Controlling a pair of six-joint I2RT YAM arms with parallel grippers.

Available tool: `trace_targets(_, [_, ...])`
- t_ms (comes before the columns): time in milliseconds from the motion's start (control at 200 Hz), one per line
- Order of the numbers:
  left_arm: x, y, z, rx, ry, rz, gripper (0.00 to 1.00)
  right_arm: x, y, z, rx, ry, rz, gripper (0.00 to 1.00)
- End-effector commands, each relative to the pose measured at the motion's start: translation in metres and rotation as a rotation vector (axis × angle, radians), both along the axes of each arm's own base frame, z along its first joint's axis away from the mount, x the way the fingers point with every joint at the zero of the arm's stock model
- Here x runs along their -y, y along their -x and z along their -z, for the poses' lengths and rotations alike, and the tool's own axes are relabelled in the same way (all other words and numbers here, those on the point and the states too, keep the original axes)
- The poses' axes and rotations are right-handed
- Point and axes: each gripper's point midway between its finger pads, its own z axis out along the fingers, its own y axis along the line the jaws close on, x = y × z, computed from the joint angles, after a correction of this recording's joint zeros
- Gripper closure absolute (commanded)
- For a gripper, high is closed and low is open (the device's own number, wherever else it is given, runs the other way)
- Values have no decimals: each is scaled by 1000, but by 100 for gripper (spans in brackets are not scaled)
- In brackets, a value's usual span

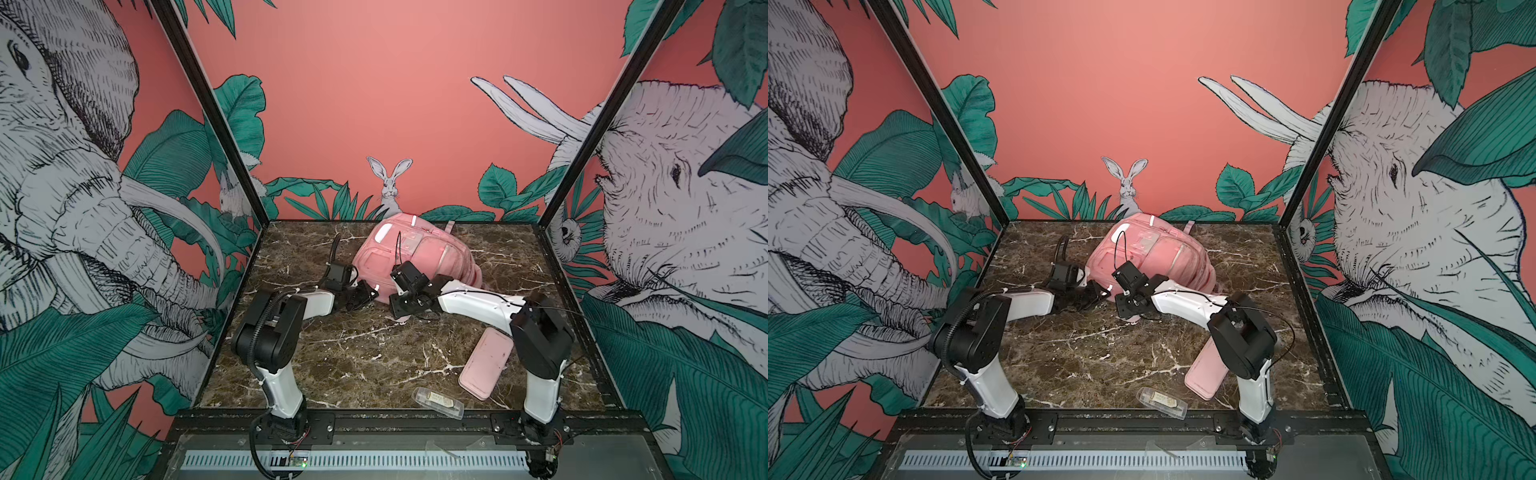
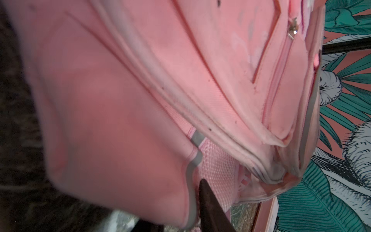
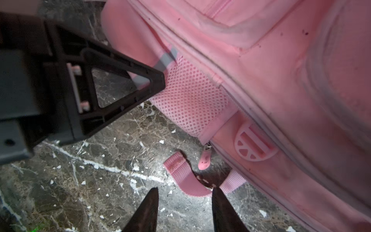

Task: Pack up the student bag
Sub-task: 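Grasp the zipper pull with the right gripper while the left holds the bag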

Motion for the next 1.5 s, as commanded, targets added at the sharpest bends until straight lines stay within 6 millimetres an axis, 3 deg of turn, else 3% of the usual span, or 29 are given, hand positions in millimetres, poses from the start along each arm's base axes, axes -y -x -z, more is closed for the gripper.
trace_targets(0, [3, 2, -14, 39, 17, 8, 69, 7, 0, 9, -7, 66, 25, 58])
trace_targets(360, [3, 2, -10, 31, 17, 13, 70, 2, 3, 31, -49, 82, 30, 62])
trace_targets(1010, [-1, 1, -13, 32, 10, 15, 69, 1, -14, 56, -45, 175, 58, 66])
trace_targets(1490, [-9, -4, -13, 31, 10, 4, 69, 15, 0, 65, -69, 194, 57, 89])
